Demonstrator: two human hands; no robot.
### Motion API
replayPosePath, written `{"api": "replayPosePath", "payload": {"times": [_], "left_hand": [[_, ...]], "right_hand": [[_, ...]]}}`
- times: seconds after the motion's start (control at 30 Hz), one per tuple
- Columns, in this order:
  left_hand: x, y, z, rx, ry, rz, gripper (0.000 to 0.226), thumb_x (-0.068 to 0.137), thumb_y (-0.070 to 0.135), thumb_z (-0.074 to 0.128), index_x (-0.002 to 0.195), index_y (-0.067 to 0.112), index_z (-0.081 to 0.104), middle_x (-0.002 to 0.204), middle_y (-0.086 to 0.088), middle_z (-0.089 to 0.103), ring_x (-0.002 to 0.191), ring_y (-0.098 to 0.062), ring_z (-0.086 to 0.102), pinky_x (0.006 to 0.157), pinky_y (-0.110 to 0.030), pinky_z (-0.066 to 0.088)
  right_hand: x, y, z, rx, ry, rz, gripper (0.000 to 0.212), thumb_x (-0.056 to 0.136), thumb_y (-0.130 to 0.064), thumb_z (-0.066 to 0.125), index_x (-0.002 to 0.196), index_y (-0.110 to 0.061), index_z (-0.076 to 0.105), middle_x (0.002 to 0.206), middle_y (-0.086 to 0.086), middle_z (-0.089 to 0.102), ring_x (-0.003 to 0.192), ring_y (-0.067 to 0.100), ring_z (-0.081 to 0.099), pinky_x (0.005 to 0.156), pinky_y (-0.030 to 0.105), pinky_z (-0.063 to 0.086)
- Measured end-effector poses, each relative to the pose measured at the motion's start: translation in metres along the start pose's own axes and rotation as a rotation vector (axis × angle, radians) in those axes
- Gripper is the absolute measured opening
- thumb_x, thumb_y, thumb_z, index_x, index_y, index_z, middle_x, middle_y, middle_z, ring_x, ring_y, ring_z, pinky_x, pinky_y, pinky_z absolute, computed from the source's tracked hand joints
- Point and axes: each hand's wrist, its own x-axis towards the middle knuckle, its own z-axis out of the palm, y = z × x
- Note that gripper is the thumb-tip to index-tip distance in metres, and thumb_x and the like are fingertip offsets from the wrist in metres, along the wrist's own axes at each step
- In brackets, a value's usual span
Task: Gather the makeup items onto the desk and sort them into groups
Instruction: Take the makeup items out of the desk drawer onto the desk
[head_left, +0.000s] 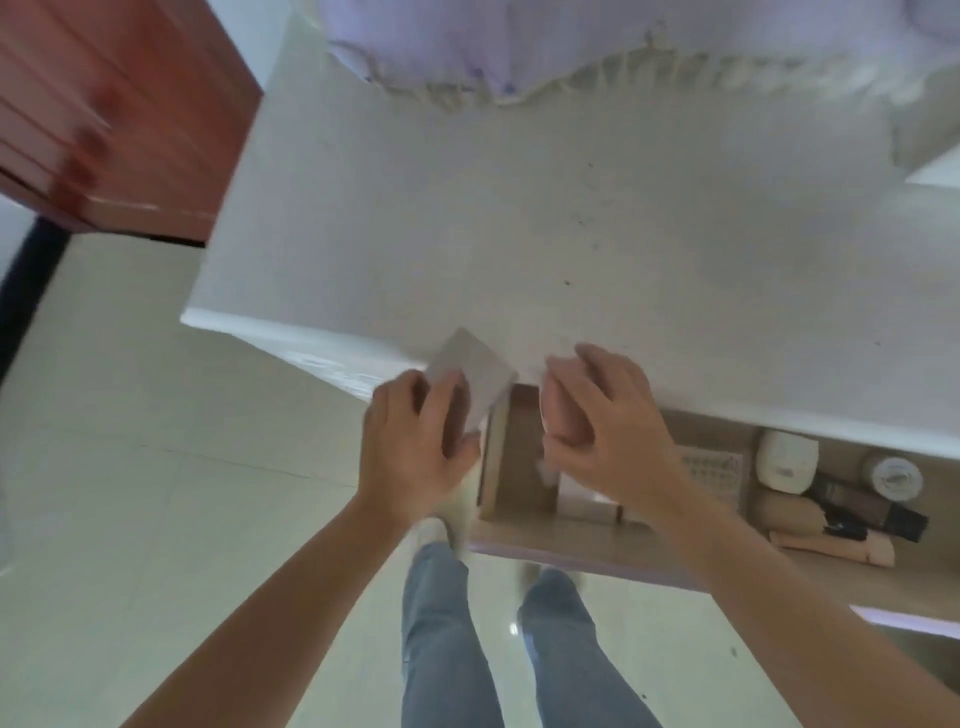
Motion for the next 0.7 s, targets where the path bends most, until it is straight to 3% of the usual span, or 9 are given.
{"api": "replayPosePath", "payload": {"times": [0.1,0.23,0.4,0.6,0.7], "left_hand": [[0.036,-0.060,-0.027,0.130,0.041,-0.173,0.050,0.078,0.032,0.051,0.122,0.008,0.051,0.089,-0.029,0.055,0.079,-0.040,0.055,0.070,-0.043,0.049],[0.082,-0.130,-0.039,0.185,-0.123,-0.424,0.057,0.091,0.035,0.046,0.142,0.022,0.027,0.124,-0.026,0.037,0.113,-0.037,0.035,0.095,-0.045,0.030],[0.095,-0.165,-0.031,0.222,-0.164,-0.453,0.060,0.092,0.040,0.042,0.144,0.024,0.018,0.129,-0.024,0.033,0.114,-0.036,0.034,0.096,-0.042,0.029],[0.091,-0.169,-0.023,0.153,-0.115,-0.451,0.061,0.089,0.043,0.046,0.143,0.024,0.024,0.130,-0.021,0.034,0.112,-0.035,0.035,0.091,-0.042,0.031],[0.089,-0.164,-0.027,0.099,-0.158,-0.461,0.062,0.089,0.043,0.045,0.143,0.020,0.023,0.140,-0.024,0.026,0.124,-0.037,0.028,0.098,-0.045,0.027]], "right_hand": [[0.069,-0.044,0.021,-0.035,0.015,-0.025,0.054,0.062,-0.021,0.062,0.113,-0.004,0.062,0.114,0.030,0.056,0.096,0.051,0.053,0.079,0.055,0.047],[0.131,-0.085,0.061,-0.065,-0.087,0.021,0.065,0.067,-0.017,0.066,0.130,-0.013,0.049,0.137,0.022,0.041,0.121,0.043,0.036,0.091,0.053,0.038],[0.167,-0.106,0.097,-0.109,-0.154,-0.009,0.070,0.070,-0.022,0.064,0.135,-0.016,0.040,0.144,0.013,0.031,0.129,0.034,0.026,0.099,0.047,0.032],[0.175,-0.109,0.109,-0.076,-0.198,0.042,0.068,0.078,-0.027,0.063,0.138,-0.011,0.034,0.150,0.008,0.022,0.139,0.032,0.012,0.113,0.044,0.018],[0.170,-0.110,0.106,-0.048,-0.217,0.061,0.071,0.080,-0.033,0.063,0.140,-0.014,0.030,0.153,0.008,0.016,0.141,0.031,0.005,0.115,0.044,0.013]]}}
